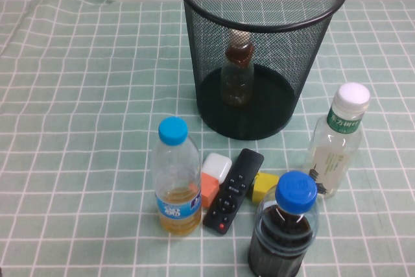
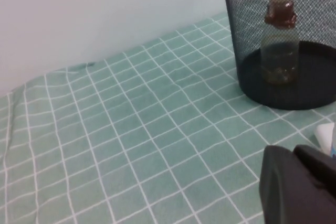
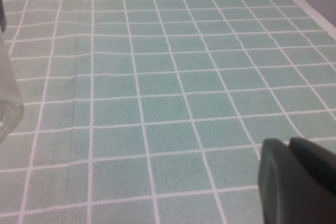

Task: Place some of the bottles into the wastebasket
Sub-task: Pick up a bottle from the table with right arm

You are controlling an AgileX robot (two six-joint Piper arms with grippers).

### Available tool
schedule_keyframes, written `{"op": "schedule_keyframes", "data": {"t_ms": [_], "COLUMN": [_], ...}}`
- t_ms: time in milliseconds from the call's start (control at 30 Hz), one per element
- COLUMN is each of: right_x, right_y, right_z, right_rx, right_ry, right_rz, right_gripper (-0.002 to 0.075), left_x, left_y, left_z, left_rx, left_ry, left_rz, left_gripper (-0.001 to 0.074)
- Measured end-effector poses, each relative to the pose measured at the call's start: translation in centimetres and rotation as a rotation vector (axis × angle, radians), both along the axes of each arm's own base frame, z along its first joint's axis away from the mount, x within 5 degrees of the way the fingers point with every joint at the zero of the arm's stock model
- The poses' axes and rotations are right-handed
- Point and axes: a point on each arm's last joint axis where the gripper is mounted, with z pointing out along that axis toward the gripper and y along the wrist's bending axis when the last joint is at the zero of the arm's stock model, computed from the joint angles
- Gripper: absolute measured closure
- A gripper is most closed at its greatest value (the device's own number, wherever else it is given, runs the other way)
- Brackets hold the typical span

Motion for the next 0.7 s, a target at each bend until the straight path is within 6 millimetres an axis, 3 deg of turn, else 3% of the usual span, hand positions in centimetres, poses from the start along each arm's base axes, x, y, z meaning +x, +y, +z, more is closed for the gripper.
{"op": "schedule_keyframes", "data": {"t_ms": [367,700], "right_x": [0.0,0.0], "right_y": [0.0,0.0], "right_z": [0.0,0.0], "right_rx": [0.0,0.0], "right_ry": [0.0,0.0], "right_rz": [0.0,0.0], "right_gripper": [0.0734,0.0734], "left_x": [-2.0,-1.7], "left_y": [2.2,2.5], "left_z": [-8.6,-12.6], "left_rx": [-0.206,-0.24], "left_ry": [-0.234,-0.057], "left_rz": [0.273,0.368], "left_gripper": [0.0737,0.0737]}}
